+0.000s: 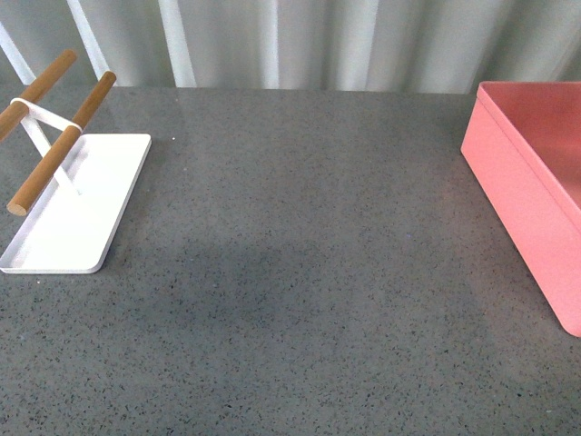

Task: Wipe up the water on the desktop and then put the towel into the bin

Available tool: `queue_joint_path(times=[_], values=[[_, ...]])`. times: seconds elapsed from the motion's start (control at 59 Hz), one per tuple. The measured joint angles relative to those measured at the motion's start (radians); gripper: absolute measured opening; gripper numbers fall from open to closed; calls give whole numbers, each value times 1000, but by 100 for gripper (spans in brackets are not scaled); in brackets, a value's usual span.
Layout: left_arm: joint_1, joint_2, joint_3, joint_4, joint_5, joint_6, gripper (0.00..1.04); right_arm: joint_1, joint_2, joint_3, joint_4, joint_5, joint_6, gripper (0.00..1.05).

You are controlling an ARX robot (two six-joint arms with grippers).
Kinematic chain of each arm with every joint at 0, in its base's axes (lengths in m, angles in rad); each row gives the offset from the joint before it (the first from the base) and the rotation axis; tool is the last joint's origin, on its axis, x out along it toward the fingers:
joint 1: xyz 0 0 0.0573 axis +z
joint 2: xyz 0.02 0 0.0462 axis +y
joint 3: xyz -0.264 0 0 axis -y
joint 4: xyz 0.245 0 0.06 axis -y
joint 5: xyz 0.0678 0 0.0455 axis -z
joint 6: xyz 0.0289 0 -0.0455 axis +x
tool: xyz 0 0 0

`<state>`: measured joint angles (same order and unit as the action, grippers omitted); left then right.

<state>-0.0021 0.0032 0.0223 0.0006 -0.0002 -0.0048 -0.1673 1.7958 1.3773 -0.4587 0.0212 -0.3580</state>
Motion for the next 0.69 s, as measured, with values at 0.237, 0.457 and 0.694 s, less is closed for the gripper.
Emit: queue_joint_path(times=[0.237,0.457,0.694], values=[[0,0,0,0,0,0,98,0,0,0,0,1,5,100],[0,0,0,0,0,0,98,0,0,0,0,0,5,98],[0,0,0,0,0,0,98,0,0,-3,13,-9,9,97]])
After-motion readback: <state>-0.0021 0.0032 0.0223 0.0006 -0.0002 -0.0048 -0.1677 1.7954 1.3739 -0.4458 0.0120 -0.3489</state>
